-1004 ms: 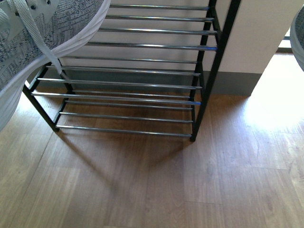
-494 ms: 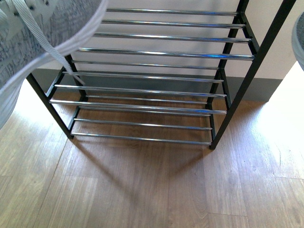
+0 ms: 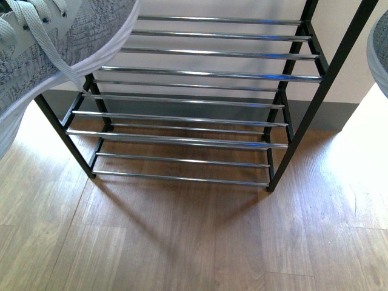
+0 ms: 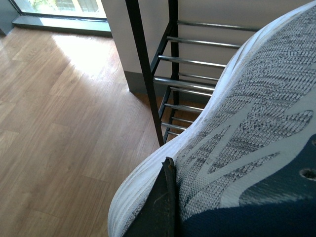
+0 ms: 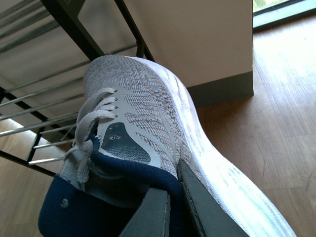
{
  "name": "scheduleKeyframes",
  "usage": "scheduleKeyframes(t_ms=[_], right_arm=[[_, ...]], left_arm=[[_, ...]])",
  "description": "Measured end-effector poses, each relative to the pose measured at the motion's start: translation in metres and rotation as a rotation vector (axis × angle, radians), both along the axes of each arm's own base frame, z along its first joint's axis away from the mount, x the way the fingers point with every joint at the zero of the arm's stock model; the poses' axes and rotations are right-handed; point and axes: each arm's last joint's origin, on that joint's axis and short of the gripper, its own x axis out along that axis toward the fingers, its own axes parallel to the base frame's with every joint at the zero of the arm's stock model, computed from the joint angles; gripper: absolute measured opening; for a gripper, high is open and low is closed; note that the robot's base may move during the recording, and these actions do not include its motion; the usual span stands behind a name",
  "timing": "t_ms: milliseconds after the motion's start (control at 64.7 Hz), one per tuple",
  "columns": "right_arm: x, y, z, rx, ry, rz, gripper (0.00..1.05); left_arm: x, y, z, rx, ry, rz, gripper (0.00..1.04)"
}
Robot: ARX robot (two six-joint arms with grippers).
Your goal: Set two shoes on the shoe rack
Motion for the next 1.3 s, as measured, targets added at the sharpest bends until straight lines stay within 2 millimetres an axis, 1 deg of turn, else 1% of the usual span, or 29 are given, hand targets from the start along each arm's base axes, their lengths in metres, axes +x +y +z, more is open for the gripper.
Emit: scheduleKeyframes(t_ms=[989,1051,1113,1205,1236,1267,1298], right_arm=[[0.000,0.000,0.000,0.001,-0.002,0.004,0.01],[0.001,0.001,0.002,-0.044,-0.049,0.060,0.01],[0.006,0.007,0.006,-0.080,-0.060,0.083,0.01],[0.018,0.019,0.015,-0.079,-0.026,0.083,0.01],[0.025,0.025,0.018,-0.060,-0.004,0.086,0.01],[0.036,0.038,0.023,-0.039,0.033,0.089,0.01],[0.042,0.047,0.025,-0.023,0.056,0.094,0.01]], left_arm=[[0.000,0.000,0.000,0.001,-0.001,0.003,0.02],[0.000,0.000,0.000,0.001,-0.001,0.003,0.02],[0.000,0.000,0.000,0.001,-0.001,0.002,0.02],[0.000,0.000,0.000,0.000,-0.001,0.001,0.02],[0.000,0.000,0.000,0.000,-0.001,0.001,0.02],[0.000,0.000,0.000,0.001,-0.001,0.002,0.02],[0.000,0.000,0.000,0.001,-0.001,0.002,0.02]])
